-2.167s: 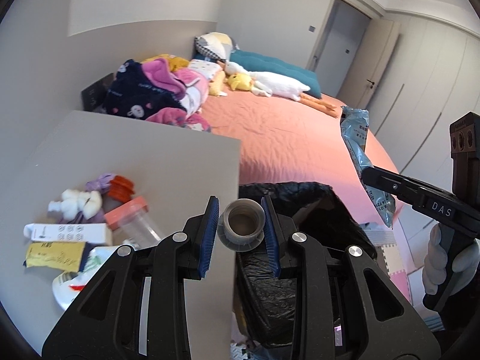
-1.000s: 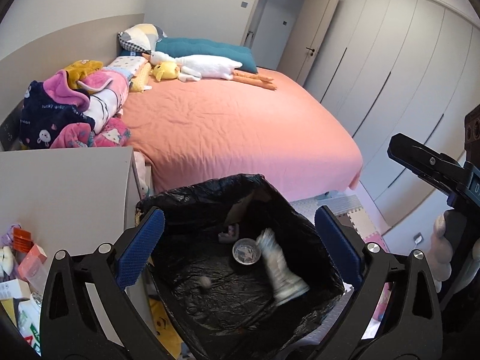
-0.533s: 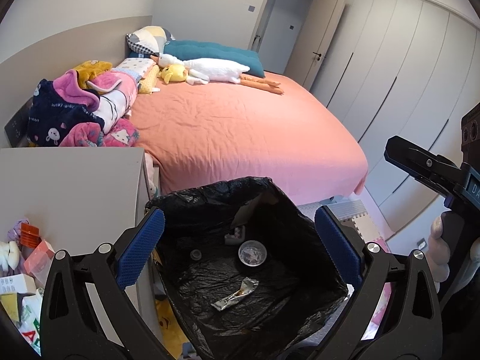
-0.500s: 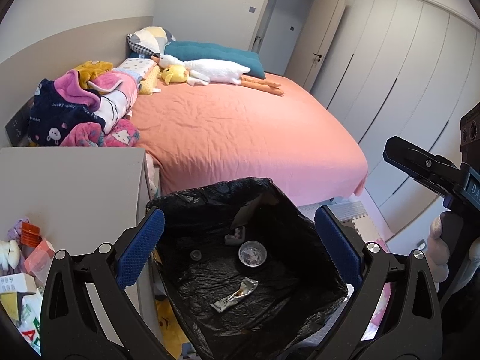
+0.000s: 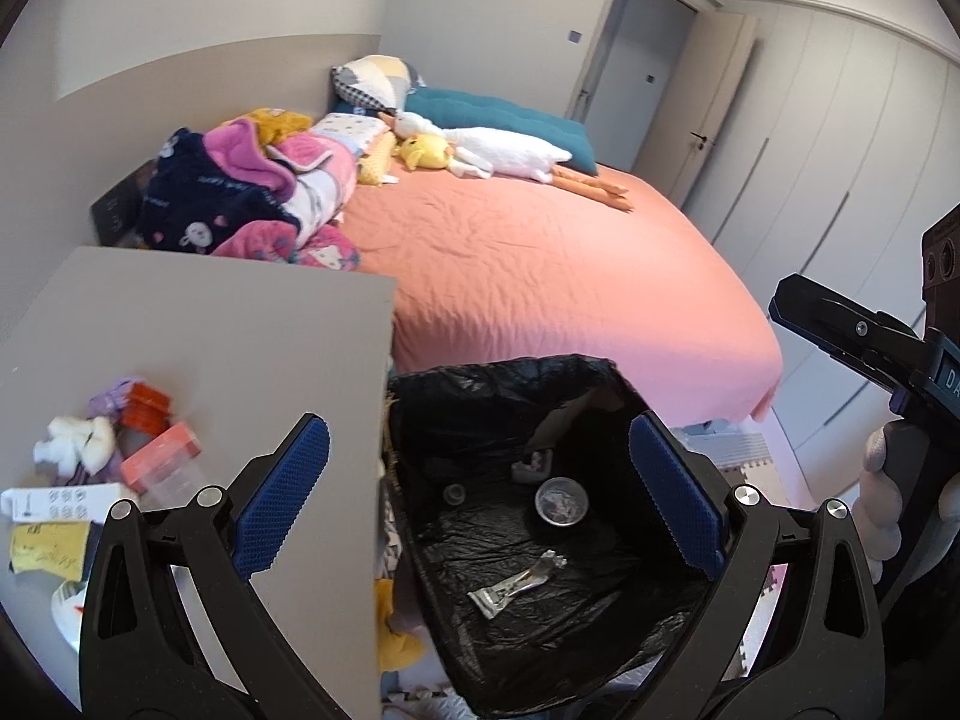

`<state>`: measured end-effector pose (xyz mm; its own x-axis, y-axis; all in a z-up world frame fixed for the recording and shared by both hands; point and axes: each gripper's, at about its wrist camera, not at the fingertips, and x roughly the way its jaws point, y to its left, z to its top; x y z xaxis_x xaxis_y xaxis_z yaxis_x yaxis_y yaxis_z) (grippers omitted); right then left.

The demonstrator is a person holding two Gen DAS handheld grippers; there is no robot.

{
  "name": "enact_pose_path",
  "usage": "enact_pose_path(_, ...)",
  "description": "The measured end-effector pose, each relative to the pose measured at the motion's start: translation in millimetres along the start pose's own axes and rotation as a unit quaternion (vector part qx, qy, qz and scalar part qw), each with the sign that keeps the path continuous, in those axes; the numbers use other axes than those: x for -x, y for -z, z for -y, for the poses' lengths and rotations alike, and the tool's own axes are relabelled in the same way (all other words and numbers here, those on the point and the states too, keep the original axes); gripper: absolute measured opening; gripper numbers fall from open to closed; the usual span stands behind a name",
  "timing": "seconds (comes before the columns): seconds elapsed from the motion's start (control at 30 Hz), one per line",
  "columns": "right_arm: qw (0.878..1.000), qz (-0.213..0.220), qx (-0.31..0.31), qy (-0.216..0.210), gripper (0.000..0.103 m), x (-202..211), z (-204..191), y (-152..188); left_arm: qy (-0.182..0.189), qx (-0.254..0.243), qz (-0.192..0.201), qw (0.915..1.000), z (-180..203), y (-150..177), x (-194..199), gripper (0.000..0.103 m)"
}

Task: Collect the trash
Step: 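Move both open tools back over the table items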

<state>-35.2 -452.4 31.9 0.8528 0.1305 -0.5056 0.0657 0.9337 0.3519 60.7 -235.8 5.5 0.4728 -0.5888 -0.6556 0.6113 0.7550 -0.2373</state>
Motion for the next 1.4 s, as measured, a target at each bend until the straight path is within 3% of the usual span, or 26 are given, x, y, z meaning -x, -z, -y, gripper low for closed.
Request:
enact_pose_path(0.3, 0.998, -0.023, 0.030, -0.044, 0.085, -23, -37, 1, -0.049, 0.047, 0.013, 0.9976, -38, 14, 26, 0.096)
enact_pose_path(0.6, 0.993, -0.045, 0.058, -0.089, 0.085, -50, -75, 11, -0.113, 0.103, 0.026, 0.9879, -79, 32, 56, 0.096)
enact_pose_path(0.97, 0.982, -0.085, 0.095, -0.138, 0.085, -96, -124, 29, -0.190, 0.201, 0.032, 0.9604, -142, 58, 88, 0.096)
enact_pose_path(1.1, 0.979, -0.099, 0.104, -0.144, 0.085, -111, -138, 35, -0.204, 0.236, 0.026, 0.9497, -162, 66, 92, 0.091)
enact_pose_path(1.4, 0.973, -0.129, 0.123, -0.144, 0.081, -145, -162, 47, -0.224, 0.331, -0.001, 0.9166, -210, 80, 87, 0.082)
